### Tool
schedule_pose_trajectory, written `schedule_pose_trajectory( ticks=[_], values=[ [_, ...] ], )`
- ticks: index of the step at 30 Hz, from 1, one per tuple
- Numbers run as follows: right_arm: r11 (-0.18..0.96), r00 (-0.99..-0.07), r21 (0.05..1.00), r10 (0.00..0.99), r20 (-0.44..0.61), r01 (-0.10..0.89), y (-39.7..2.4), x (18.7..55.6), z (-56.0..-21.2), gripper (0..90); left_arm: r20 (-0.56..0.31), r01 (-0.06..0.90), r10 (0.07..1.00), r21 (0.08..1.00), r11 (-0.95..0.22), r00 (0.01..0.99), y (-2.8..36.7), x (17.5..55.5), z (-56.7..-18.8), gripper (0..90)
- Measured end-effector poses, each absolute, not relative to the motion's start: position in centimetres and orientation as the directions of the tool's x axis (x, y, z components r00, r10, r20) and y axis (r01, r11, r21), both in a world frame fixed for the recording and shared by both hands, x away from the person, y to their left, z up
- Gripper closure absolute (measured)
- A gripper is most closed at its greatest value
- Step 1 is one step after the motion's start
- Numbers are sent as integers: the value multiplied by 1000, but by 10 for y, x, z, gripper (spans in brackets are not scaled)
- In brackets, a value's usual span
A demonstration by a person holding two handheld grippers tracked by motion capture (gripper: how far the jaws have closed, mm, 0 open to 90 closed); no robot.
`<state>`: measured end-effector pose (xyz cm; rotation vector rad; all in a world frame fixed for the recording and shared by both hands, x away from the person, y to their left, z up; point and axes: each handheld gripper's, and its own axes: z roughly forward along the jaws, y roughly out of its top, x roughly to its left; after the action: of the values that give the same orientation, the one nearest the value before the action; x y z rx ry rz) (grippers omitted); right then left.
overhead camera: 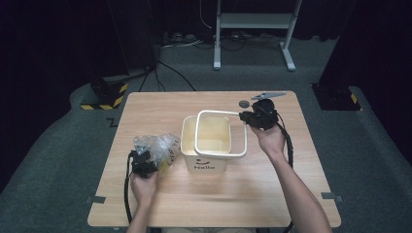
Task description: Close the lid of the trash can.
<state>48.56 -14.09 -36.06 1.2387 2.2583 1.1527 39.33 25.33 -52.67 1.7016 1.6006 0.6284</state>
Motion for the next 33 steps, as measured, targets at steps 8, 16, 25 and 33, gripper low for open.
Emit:
schedule_pose_trajectory(
  ticks=[8, 16, 25, 33],
  values=[
    [313, -580, 764, 809, 98, 565, -131, 489, -363, 784, -116, 641, 986, 767, 15, 116, 253, 393, -527, 348],
    [327, -582, 756, 808, 86, 566, -121, 492, -365, 783, -117, 641, 986, 767, 16, 116, 253, 393, -527, 348],
    [337, -586, 750, 806, 83, 569, -113, 494, -366, 784, -116, 641, 986, 767, 15, 116, 253, 393, -527, 347],
    [347, -586, 749, 808, 68, 565, -107, 495, -368, 784, -117, 641, 986, 768, 16, 116, 253, 393, -527, 347]
  ],
)
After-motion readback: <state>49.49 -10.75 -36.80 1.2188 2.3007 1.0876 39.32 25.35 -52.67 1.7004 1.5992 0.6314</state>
